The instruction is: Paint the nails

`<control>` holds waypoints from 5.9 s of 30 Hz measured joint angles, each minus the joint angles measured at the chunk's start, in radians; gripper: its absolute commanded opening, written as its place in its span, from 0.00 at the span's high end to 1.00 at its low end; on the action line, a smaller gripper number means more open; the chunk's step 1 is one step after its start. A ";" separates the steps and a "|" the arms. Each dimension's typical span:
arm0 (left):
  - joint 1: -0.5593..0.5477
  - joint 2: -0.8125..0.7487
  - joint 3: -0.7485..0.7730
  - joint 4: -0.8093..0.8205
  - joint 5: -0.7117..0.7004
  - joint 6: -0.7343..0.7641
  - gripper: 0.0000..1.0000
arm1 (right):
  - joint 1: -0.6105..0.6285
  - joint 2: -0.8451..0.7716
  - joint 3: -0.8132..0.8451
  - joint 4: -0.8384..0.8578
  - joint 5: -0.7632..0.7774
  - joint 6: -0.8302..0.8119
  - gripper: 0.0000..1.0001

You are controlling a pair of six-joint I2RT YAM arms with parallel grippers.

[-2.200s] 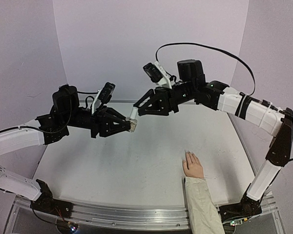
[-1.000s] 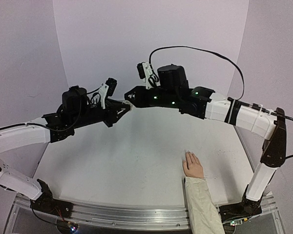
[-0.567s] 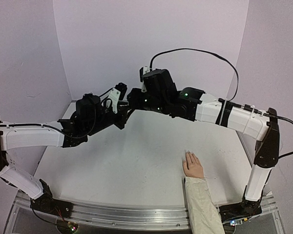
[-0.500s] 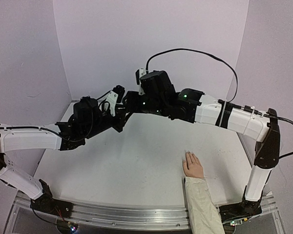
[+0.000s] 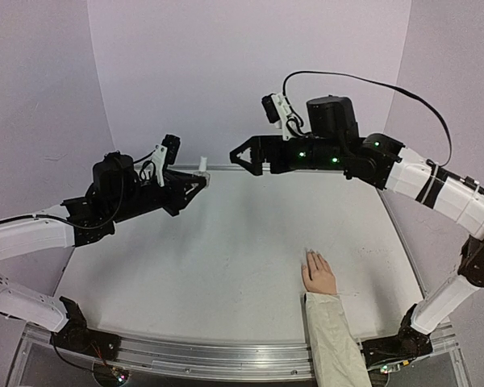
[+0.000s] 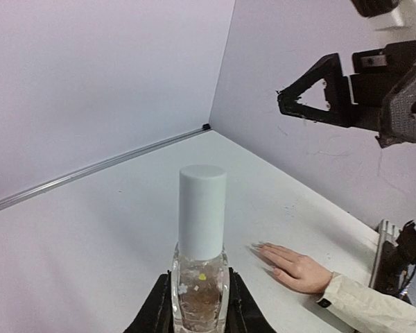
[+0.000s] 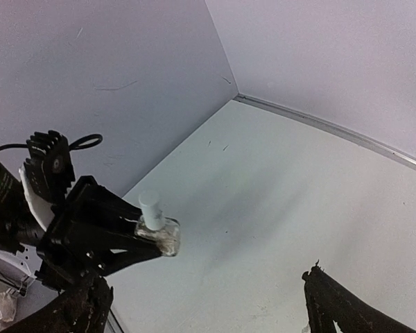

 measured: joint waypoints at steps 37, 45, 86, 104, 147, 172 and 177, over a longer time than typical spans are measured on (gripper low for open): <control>0.022 -0.003 0.053 -0.040 0.824 -0.095 1.00 | -0.037 0.065 -0.107 0.307 -0.911 -0.028 0.89; 0.011 -0.024 0.053 -0.069 0.550 -0.021 1.00 | -0.045 0.071 -0.108 0.327 -0.723 -0.025 1.00; 0.056 0.059 0.035 -0.041 0.385 -0.024 1.00 | -0.078 -0.059 -0.244 0.193 -0.284 -0.040 0.09; 0.057 0.117 0.152 -0.038 1.042 -0.095 1.00 | -0.064 0.030 -0.163 0.317 -0.904 -0.026 0.57; 0.046 0.090 0.145 -0.097 0.576 -0.040 1.00 | -0.069 0.061 -0.147 0.401 -0.612 0.046 1.00; 0.035 0.131 0.097 -0.074 0.122 -0.068 1.00 | 0.124 0.056 -0.048 0.130 0.045 0.004 0.18; 0.036 0.103 0.097 -0.074 0.289 -0.084 1.00 | -0.072 -0.020 -0.146 0.212 -0.309 -0.012 0.19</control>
